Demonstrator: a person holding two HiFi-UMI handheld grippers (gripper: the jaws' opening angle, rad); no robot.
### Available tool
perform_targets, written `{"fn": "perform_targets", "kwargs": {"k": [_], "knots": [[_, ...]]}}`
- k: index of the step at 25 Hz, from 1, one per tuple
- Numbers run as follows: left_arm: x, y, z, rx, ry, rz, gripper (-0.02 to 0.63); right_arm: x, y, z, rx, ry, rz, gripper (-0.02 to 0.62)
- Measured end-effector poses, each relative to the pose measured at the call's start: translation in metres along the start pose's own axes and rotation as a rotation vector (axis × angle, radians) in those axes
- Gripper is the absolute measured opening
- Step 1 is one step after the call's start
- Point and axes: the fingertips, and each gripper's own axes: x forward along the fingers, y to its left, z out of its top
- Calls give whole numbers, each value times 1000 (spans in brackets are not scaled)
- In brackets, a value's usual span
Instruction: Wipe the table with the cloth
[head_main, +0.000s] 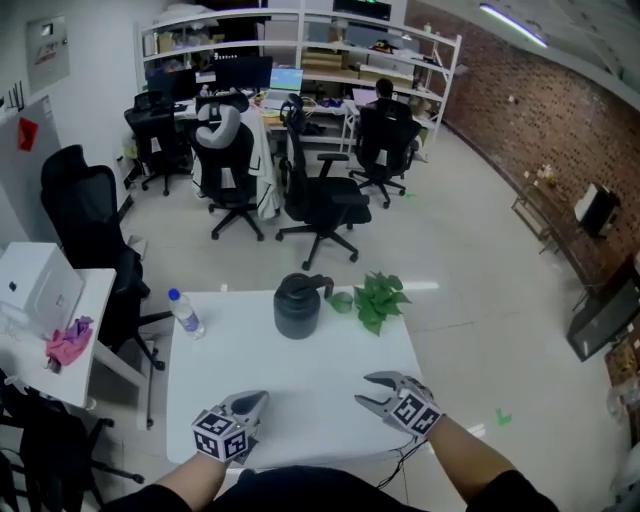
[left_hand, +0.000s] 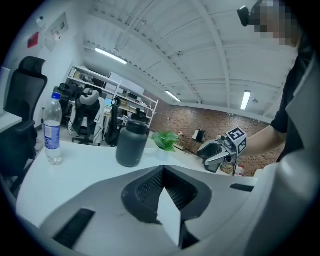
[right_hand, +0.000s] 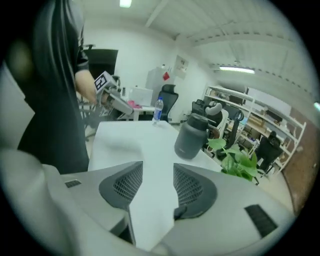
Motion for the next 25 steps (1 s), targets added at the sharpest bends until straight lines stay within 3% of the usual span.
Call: {"fn": "perform_targets", "kwargs": {"k": [6, 9, 16, 25], "knots": [[-51, 51, -5, -38, -24, 129, 2, 57, 17, 31, 294, -166, -80, 6], [-66, 67, -10, -64, -36, 170, 2, 81, 19, 32, 420, -194, -100, 0], [-80, 75, -12, -71, -50, 208, 2, 95, 1, 37, 538, -221, -105, 2], [-77, 70, -12, -59, -47, 199, 2, 86, -2, 28, 551, -209, -103, 2]]}}
